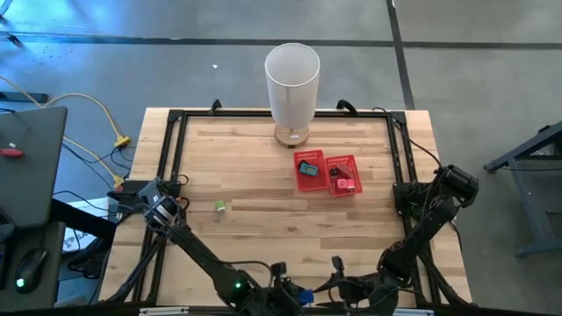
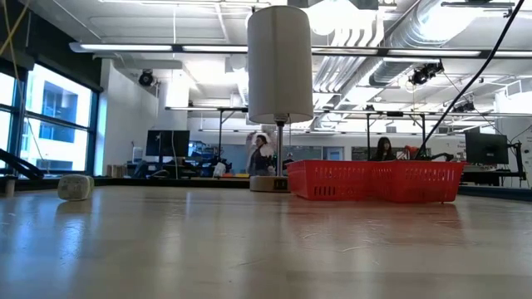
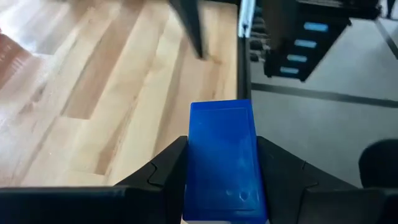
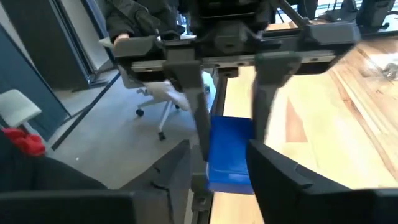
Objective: Pick & Place Office items
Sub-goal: Put the blue timer into the left red bin
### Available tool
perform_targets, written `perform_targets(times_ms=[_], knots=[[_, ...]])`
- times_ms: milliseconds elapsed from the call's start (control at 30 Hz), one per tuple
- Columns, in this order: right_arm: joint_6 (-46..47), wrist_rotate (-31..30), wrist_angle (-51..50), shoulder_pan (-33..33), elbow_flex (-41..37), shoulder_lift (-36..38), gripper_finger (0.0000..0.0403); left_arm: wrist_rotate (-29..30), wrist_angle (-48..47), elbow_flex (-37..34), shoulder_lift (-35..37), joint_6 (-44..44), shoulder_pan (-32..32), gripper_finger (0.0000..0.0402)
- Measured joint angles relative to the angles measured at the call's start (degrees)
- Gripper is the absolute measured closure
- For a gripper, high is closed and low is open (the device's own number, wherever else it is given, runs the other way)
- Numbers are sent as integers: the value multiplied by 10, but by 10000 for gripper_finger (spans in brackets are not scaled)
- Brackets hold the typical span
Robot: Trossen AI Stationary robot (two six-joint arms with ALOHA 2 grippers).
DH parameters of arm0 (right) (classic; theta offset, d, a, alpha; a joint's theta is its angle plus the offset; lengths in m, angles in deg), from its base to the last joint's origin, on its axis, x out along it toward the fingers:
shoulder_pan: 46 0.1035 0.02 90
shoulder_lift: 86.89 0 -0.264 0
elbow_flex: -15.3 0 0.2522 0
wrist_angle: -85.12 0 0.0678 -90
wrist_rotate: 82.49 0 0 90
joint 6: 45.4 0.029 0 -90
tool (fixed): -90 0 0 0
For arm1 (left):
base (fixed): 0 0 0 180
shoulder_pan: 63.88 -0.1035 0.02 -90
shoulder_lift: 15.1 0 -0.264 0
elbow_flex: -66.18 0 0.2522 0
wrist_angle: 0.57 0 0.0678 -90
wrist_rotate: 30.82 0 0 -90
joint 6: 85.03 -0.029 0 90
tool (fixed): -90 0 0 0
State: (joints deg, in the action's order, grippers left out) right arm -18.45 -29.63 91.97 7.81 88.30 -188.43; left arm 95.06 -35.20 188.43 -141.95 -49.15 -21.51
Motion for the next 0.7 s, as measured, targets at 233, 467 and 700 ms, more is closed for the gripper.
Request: perform_targets(times_ms=[233, 467, 700], knots=[[4, 0, -3, -3, 0, 0, 282, 4, 4, 0, 0, -3, -3, 253], [19, 2, -7, -3, 0, 0, 218, 19, 5, 0, 0, -13, -2, 253], [19, 23, -8, -7, 0, 0, 123, 20, 20, 0, 4, -16, -2, 253]])
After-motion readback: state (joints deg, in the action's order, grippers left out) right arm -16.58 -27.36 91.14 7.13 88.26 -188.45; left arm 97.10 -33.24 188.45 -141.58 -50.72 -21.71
